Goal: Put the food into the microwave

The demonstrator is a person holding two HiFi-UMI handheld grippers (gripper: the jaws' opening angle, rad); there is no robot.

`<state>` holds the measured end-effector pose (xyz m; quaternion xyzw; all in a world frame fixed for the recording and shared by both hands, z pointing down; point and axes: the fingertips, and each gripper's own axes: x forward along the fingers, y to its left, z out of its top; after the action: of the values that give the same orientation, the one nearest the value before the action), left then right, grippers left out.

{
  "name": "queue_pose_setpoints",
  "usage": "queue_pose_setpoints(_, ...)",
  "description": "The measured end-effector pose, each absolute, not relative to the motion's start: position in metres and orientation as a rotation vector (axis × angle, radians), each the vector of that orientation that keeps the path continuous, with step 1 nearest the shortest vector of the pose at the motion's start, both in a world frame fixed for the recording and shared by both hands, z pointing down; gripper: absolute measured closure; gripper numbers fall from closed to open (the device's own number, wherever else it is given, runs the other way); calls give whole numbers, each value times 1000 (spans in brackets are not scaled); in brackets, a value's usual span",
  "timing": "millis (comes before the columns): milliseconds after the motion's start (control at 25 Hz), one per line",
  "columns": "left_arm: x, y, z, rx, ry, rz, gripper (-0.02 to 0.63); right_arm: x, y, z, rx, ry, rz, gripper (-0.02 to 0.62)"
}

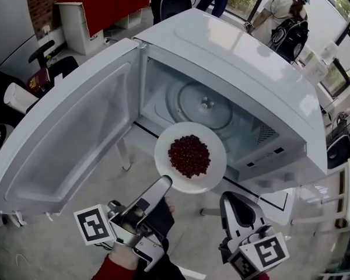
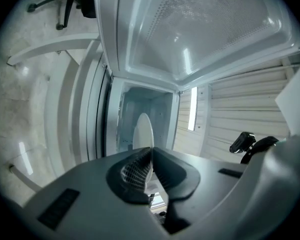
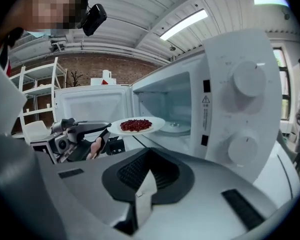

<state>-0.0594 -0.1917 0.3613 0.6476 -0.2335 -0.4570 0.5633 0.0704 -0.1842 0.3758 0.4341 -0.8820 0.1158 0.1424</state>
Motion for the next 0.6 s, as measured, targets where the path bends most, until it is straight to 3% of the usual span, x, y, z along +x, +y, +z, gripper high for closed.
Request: queue_pose_setpoints(600,-57,-247,370,1540,-524,-1126,583,38,-201,385,1146,-2557,123,581)
